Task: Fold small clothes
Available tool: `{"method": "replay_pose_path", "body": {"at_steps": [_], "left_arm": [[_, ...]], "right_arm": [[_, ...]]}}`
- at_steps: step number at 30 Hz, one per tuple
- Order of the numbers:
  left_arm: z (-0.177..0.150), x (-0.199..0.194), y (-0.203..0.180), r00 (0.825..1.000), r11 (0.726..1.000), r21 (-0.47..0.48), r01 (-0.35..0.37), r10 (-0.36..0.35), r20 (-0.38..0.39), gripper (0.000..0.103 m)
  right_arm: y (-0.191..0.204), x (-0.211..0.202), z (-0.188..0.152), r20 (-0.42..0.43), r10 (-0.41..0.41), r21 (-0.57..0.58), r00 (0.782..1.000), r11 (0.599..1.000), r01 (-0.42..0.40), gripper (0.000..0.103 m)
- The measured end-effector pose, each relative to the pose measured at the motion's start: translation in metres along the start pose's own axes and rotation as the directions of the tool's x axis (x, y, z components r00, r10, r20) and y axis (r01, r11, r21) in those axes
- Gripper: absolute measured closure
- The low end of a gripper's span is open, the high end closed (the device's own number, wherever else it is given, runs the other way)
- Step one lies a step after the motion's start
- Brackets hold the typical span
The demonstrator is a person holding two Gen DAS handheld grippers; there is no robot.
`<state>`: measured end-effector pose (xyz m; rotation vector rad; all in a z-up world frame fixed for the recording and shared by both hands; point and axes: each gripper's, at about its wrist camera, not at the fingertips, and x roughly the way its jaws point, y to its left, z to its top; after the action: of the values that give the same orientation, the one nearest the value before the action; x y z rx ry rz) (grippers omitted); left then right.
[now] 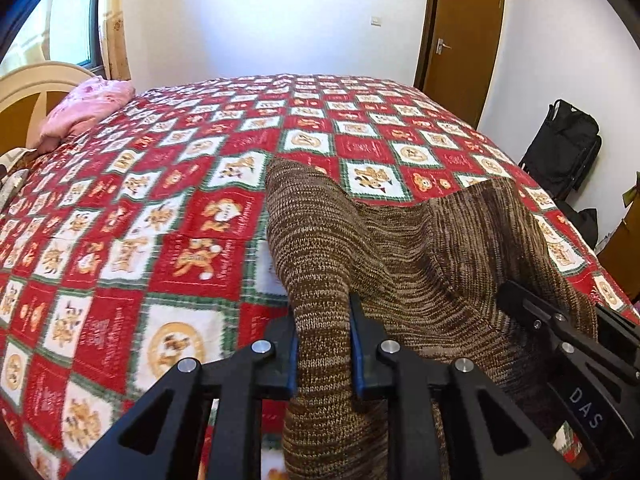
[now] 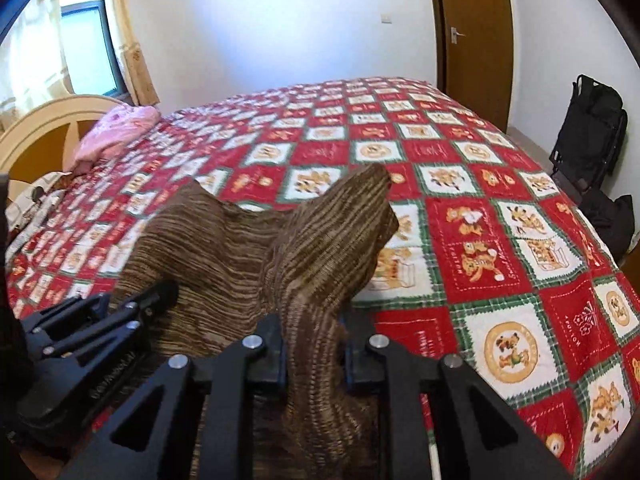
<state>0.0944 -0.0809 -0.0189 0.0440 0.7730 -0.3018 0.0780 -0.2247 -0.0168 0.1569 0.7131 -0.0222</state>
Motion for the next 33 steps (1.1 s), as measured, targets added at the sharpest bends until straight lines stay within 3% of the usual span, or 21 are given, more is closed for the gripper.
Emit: {"method": "replay_pose_path", "body": {"at_steps": [6,14,26,29,33], "left_arm": [[-0.006,-0.031,0.024,0.998,0.999,-0.002,-0.052,0.052,0.026,0.083],[-0.014,-0.070,0.082,0.989,0.988,-0.073,-0.134,0.138,0.046,0.083],[-0.027,-0.100,0.192,0.926,0.917,-0.175,-0.359,0.374,0.055,0.083],[-0.033,-0.087,0.216,0.913,0.897,-0.198,-0.394,0.407,0.026,0.083],[-0.056,-0.047,0.245,0.913,0.883,-0.232,-0.407,0.394,-0.103,0.082]], "right_arm": [[0.026,-0.022,-0.004,0.016,0.067,-0.005,0.998,0.998,-0.067,0.082],[0.082,-0.027,-0.009,0.008,0.181,-0.048,0.983,0.982,-0.181,0.082],[0.199,0.000,-0.005,-0.020,0.367,-0.172,0.930,0.915,-0.365,0.082],[0.218,0.022,-0.010,-0.047,0.382,-0.183,0.923,0.905,-0.384,0.082],[0.236,0.062,-0.024,-0.123,0.340,-0.205,0.932,0.911,-0.359,0.082]]}}
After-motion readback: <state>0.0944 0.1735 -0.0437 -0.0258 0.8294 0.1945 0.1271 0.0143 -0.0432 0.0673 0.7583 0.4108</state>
